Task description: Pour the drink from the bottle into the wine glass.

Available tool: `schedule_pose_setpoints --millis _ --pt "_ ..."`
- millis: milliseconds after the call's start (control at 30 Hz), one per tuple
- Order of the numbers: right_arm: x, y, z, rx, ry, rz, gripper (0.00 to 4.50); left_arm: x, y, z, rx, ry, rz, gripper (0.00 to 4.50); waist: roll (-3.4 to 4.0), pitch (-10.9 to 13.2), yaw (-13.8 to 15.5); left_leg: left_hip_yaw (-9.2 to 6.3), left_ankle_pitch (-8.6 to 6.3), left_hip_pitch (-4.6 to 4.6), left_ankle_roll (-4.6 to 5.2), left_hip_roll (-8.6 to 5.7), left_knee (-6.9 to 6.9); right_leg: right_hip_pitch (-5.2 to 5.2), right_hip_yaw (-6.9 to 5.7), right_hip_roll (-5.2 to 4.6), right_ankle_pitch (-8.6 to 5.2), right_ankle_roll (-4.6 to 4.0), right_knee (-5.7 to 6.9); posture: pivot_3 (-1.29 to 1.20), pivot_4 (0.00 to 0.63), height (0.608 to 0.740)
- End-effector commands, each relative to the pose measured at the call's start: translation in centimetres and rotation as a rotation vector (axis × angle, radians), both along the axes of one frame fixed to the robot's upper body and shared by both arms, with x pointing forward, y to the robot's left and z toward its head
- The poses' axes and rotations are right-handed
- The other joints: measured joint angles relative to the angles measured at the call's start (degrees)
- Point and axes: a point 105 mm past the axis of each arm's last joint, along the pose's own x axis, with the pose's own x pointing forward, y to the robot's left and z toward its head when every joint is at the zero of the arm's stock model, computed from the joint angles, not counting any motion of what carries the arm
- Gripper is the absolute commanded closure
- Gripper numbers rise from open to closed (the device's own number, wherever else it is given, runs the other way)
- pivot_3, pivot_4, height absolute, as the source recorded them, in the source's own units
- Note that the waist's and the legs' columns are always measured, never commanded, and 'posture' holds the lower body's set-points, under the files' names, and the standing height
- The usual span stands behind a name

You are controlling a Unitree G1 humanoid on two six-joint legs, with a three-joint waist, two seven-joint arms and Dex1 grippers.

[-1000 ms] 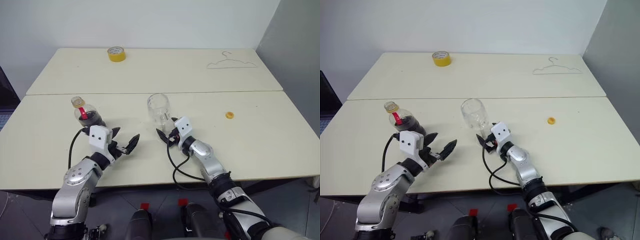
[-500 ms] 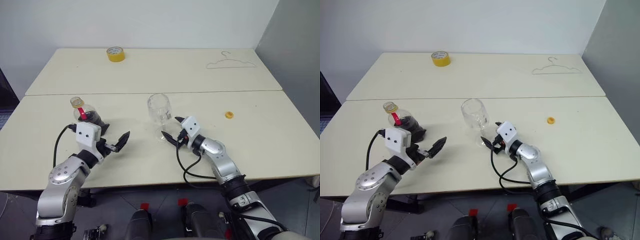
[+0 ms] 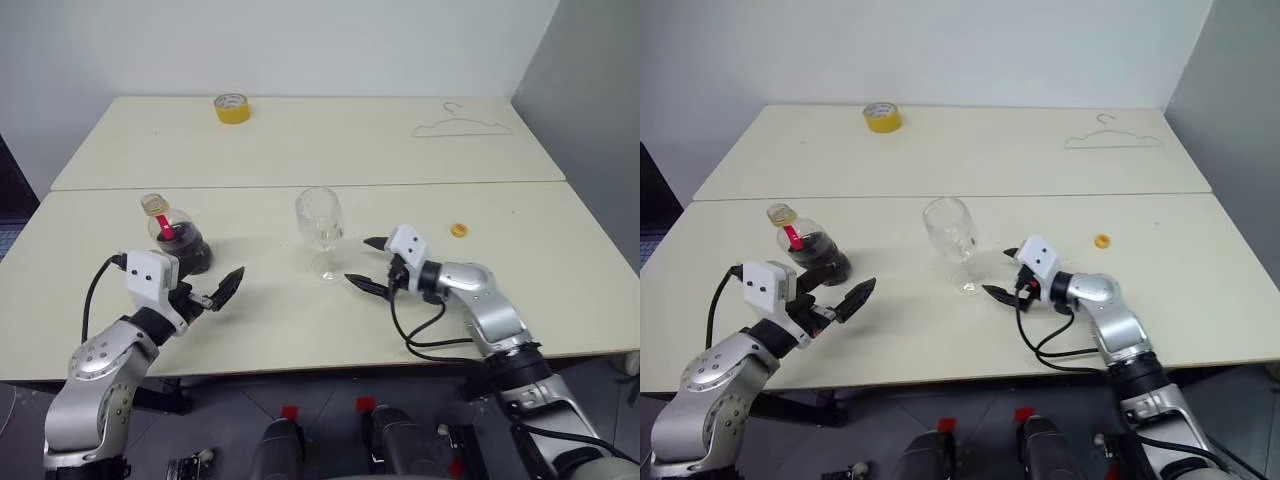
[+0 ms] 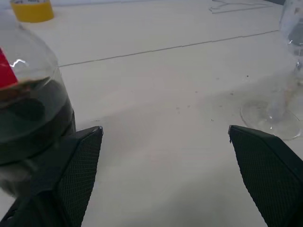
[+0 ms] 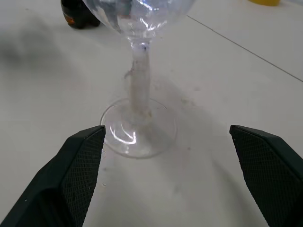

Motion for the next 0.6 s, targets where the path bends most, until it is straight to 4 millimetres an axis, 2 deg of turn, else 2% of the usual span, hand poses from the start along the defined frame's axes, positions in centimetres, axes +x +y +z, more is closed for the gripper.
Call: schedule_pose_setpoints --millis 33,200,300,400,500,600 --pt "-0.7 -2.3 3.3 -0.047 -0.023 0.048 0.02 -0.8 0.5 1.9 -0.009 -0.058 0.003 0.0 -0.01 0.01 0.11 -0.01 0.0 0.0 0.0 -0.01 0.0 0.0 0.0 -0.01 0.0 0.0 -0.01 0.0 0.15 0.74" --pt "-1.9 -5.7 6.3 -0.184 -0.005 0.095 0.02 -1.8 1.4 2.7 -0.048 -0.078 -0.007 0.0 -0.02 0.02 0.21 -0.02 0.0 0.02 0.0 -0.02 0.01 -0.03 -0.02 -0.01 -0.01 -0.01 -0.01 0.0 0.15 0.74" --pt "-2.4 -6.5 10.1 -0.19 -0.04 0.126 0.02 -3.2 2.4 2.6 -0.033 -0.062 -0.012 0.0 -0.03 0.04 -0.4 0.01 0.0 0.02 0.0 -0.01 0.01 -0.09 0.0 0.0 -0.03 -0.04 -0.01 0.0 0.15 0.74" --pt "-2.8 -6.5 14.3 -0.15 -0.106 0.153 0.02 -4.5 4.1 2.8 -0.02 -0.056 0.038 0.0 -0.04 0.05 -0.5 0.08 -0.01 -0.05 0.0 -0.01 -0.03 -0.28 0.04 0.0 -0.03 -0.04 0.02 0.0 0.15 0.74" --pt "-3.3 -5.6 18.0 -0.08 -0.18 0.193 0.02 -5.0 6.0 2.9 0.018 -0.067 0.134 0.0 -0.03 0.05 -0.37 0.08 -0.01 -0.11 0.0 -0.01 -0.03 -0.4 0.04 0.0 -0.04 -0.05 0.04 0.0 0.15 0.74" --pt "-4.6 -3.5 20.8 0.012 -0.234 0.309 0.02 -4.6 7.1 3.1 0.024 -0.098 0.202 0.0 -0.04 0.05 -0.27 0.07 -0.01 -0.14 0.0 -0.02 -0.03 -0.42 0.02 -0.01 -0.04 -0.06 0.01 0.0 0.15 0.74"
